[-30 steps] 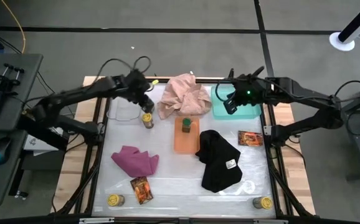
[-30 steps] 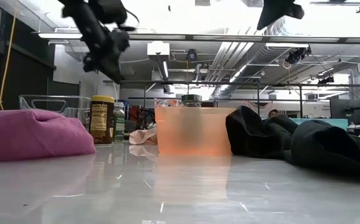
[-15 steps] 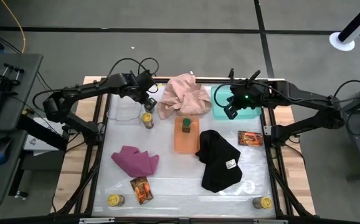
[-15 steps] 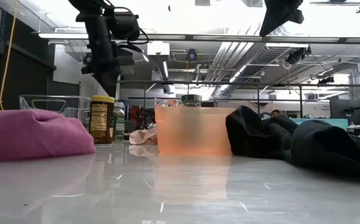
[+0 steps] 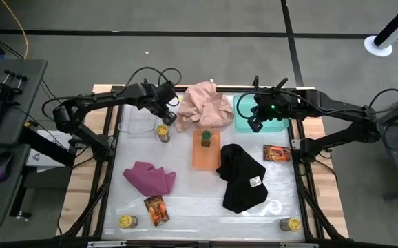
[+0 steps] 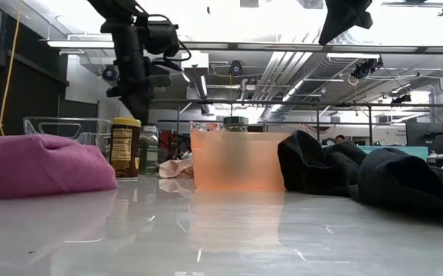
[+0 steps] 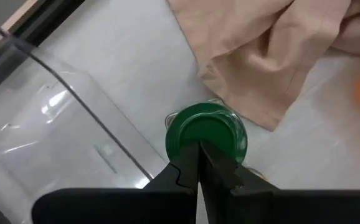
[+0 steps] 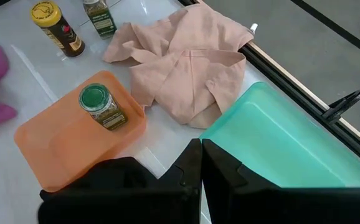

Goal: Sort spices by type
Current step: Put the green seasoning bottle into the orange bin

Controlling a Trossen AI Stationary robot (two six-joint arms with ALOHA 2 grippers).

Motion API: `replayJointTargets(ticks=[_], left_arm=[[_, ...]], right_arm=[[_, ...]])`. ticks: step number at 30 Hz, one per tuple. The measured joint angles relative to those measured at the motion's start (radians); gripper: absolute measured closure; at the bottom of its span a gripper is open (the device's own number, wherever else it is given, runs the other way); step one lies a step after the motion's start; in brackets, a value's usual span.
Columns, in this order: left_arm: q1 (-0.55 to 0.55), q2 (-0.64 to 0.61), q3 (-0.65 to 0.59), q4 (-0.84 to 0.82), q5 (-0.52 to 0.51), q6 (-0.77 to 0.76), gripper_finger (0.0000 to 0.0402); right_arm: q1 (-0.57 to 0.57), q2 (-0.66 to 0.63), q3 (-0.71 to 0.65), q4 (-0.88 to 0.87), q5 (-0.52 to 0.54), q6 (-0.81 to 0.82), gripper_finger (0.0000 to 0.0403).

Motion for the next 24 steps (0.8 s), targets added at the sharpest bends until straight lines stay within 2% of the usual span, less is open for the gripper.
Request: replayJointTargets(ticks=[12, 24], left_arm=[[-0.154, -0.001, -0.003, 0.07, 0.081, 0.014, 0.0402], [-0.349, 0.001, -0.005, 0.121, 0.129, -0.114, 0.0402]], right_arm=[[0.0, 0.0, 0.0, 0.033, 0.0, -0.002, 0.0403], [0.0, 0.0, 0.0, 0.033, 0.0, -0.002, 0.0403]])
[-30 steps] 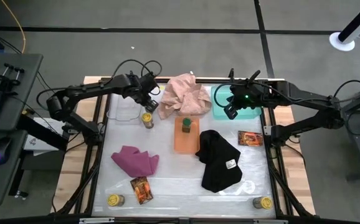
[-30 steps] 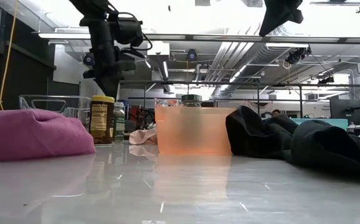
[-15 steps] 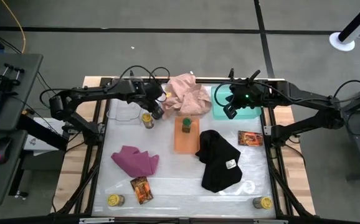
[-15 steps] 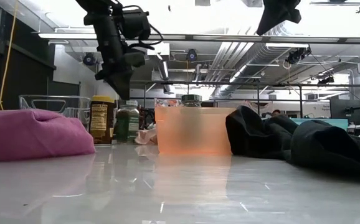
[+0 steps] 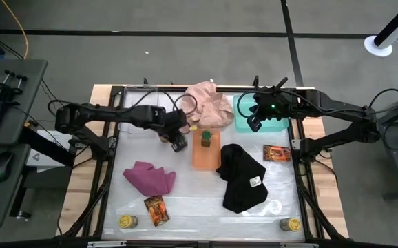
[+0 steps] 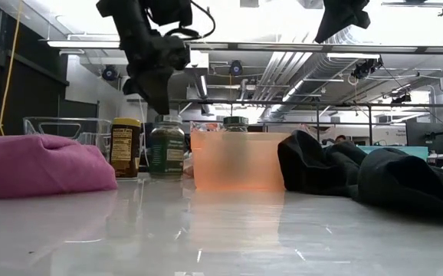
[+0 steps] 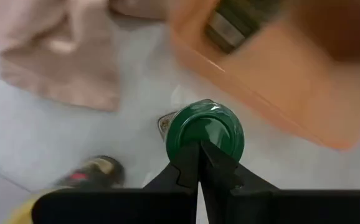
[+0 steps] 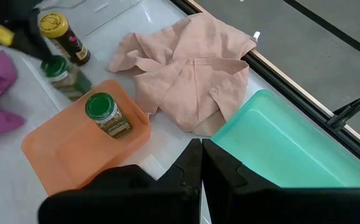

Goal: Sort spices by type
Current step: Put the green seasoning bottle into the orange bin

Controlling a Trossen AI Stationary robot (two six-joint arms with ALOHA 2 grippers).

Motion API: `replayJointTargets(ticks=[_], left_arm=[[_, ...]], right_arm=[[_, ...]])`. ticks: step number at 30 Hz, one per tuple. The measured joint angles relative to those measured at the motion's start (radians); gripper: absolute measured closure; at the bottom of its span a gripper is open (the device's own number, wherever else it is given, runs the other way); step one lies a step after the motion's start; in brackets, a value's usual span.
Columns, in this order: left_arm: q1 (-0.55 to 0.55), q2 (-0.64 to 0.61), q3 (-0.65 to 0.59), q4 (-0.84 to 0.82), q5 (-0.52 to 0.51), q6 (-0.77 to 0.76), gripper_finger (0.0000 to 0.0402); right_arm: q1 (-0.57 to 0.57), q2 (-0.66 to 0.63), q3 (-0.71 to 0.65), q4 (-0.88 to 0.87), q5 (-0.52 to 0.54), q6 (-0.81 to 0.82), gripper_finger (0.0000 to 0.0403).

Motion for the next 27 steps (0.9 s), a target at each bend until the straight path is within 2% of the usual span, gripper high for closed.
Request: replayJointTargets(ticks=[5, 9, 12, 18, 23, 27], left_arm=[[-0.016, -0.017, 0.04, -0.023, 0.007, 0.152, 0.0401], [-0.01, -0.049, 0.12, -0.036, 0.009, 0.4, 0.0398], [-0.011, -0.046, 0.166, -0.108, 0.01, 0.614, 0.0378], [-0.026, -0.042, 0.183, -0.123, 0.006, 0.925, 0.0281], [-0.065, -0.002, 0.184, -0.14, -0.026, 0.993, 0.0185], [-0.101, 0.03, 0.184, -0.15, -0.044, 1.02, 0.0128]], right_arm=[[0.0, 0.0, 0.0, 0.002, 0.0, 0.0, 0.0403], [0.0, 0.0, 0.0, 0.002, 0.0, 0.0, 0.0403], [0.0, 0.0, 0.0, 0.002, 0.0, 0.004, 0.0403], [0.0, 0.0, 0.0, 0.002, 0.0, 0.026, 0.0403], [0.0, 0.0, 0.0, 0.002, -0.009, 0.035, 0.0403], [0.0, 0.0, 0.0, 0.002, -0.012, 0.053, 0.0403]])
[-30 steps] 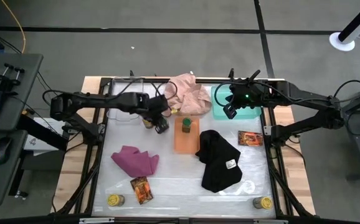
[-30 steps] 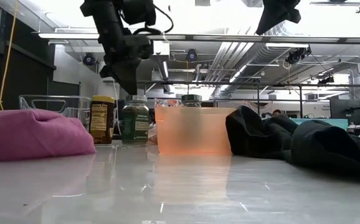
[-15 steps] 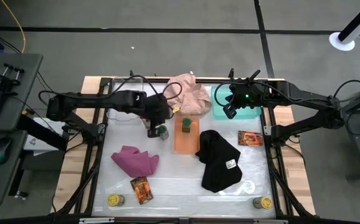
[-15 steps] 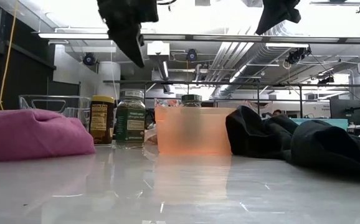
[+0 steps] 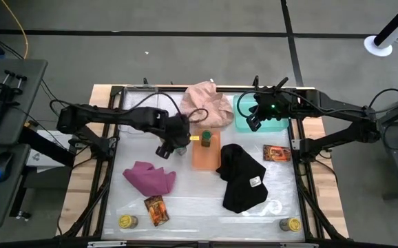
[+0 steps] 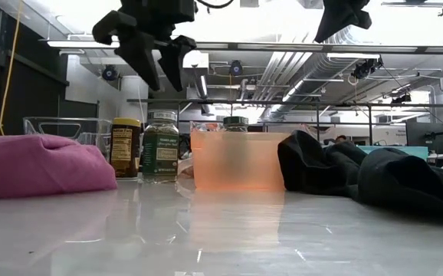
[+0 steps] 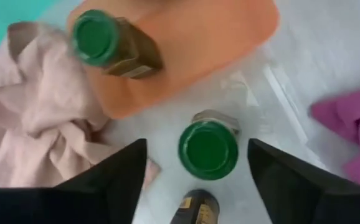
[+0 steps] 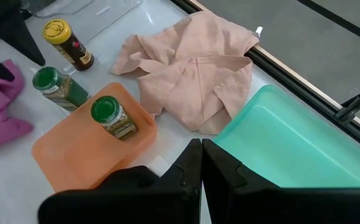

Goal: Sort spices by type
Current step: Put the green seasoning bottle into the orange bin

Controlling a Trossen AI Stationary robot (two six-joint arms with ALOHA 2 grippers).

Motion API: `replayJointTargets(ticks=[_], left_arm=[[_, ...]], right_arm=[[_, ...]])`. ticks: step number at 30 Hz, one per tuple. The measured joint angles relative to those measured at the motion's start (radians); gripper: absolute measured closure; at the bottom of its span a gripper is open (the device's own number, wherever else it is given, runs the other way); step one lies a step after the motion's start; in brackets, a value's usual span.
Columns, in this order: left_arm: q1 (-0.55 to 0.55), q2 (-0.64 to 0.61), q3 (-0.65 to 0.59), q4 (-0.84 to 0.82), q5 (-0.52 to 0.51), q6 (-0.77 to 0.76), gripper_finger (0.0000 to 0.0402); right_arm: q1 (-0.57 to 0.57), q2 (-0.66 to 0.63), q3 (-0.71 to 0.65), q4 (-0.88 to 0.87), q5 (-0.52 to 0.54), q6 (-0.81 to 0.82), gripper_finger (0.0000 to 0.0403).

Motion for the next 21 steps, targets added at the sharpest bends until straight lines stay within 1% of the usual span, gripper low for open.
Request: replayJointTargets(ticks=[2, 5, 12, 21], left_arm=[[-0.016, 0.013, 0.0, -0.008, 0.001, 0.022, 0.011], [-0.029, 0.035, 0.0, -0.013, 0.002, 0.062, 0.01], [-0.016, 0.093, 0.0, -0.022, -0.015, 0.125, 0.0099], [0.022, 0.192, 0.0, -0.028, -0.004, 0.126, 0.0099]], right_arm=[[0.0, 0.0, 0.0, 0.0, -0.006, 0.0, 0.0403], [0.0, 0.0, 0.0, 0.0, -0.013, 0.003, 0.0403], [0.0, 0.0, 0.0, 0.0, -0.029, 0.019, 0.0403], [0.0, 0.0, 0.0, 0.0, -0.042, 0.019, 0.0403]])
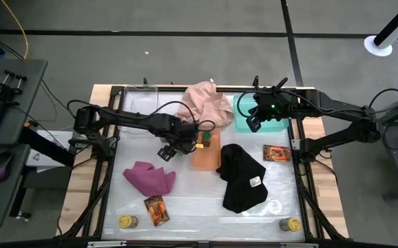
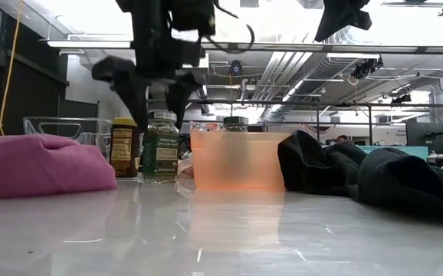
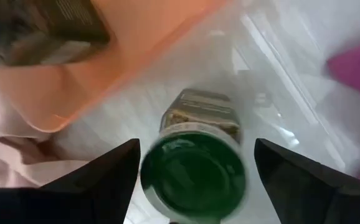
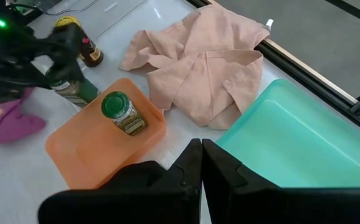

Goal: Sort spices by type
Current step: Put the green seasoning bottle into the orange bin

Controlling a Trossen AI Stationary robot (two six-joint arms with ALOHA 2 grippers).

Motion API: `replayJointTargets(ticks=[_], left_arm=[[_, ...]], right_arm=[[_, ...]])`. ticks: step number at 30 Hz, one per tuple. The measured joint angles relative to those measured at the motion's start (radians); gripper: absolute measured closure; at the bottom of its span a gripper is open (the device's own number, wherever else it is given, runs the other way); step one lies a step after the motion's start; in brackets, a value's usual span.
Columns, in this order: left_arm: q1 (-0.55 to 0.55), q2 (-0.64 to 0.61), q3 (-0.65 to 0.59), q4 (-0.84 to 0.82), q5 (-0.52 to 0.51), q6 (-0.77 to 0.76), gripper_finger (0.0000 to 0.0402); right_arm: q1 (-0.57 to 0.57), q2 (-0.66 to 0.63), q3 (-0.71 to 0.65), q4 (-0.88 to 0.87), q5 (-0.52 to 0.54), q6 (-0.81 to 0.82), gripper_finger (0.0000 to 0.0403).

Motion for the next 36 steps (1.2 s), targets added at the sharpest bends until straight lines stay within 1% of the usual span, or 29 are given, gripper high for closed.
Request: replayJointTargets(ticks=[5, 8, 11, 15, 19, 22, 24, 26, 29, 32, 34, 36], left_arm=[[0.001, 0.05, 0.0, -0.002, 0.003, 0.0, 0.0099], [-0.004, 0.067, 0.0, -0.008, 0.003, -0.001, 0.0115], [-0.012, 0.071, 0.0, -0.013, 0.002, -0.024, 0.0157], [-0.017, 0.06, 0.001, -0.017, 0.013, -0.058, 0.0243], [-0.013, 0.017, 0.001, -0.042, 0.06, -0.131, 0.0241], [0.0, -0.066, 0.001, -0.089, 0.063, -0.208, 0.0241], [0.008, -0.136, 0.001, -0.083, 0.061, -0.291, 0.0241], [0.009, -0.209, 0.0, -0.046, 0.058, -0.41, 0.0241], [-0.011, -0.283, 0.002, 0.082, 0.073, -0.573, 0.0241], [-0.051, -0.281, 0.002, 0.183, 0.081, -0.676, 0.0241], [-0.075, -0.234, 0.02, 0.215, 0.081, -0.728, 0.0241], [-0.089, -0.156, 0.07, 0.197, 0.082, -0.763, 0.0241]], right_arm=[[0.0, 0.0, 0.0, 0.0, 0.0, -0.001, 0.0403], [0.0, 0.0, 0.0, 0.0, 0.0, -0.001, 0.0403], [0.0, 0.0, 0.0, 0.0, 0.0, -0.001, 0.0403], [0.0, 0.0, 0.0, 0.0, 0.0, -0.001, 0.0403], [0.0, 0.0, 0.0, 0.0, 0.0, -0.002, 0.0403], [0.0, 0.0, 0.0, -0.001, 0.0, -0.003, 0.0403], [0.0, 0.0, 0.0, -0.001, 0.0, -0.004, 0.0403], [0.0, 0.0, 0.0, -0.001, 0.0, -0.002, 0.0403], [0.0, 0.0, 0.0, -0.005, 0.0, -0.001, 0.0403], [0.0, 0.0, 0.0, -0.005, 0.0, -0.001, 0.0403], [0.0, 0.0, 0.0, -0.006, 0.0, -0.001, 0.0403], [0.0, 0.0, 0.0, -0.009, 0.0, -0.001, 0.0403]])
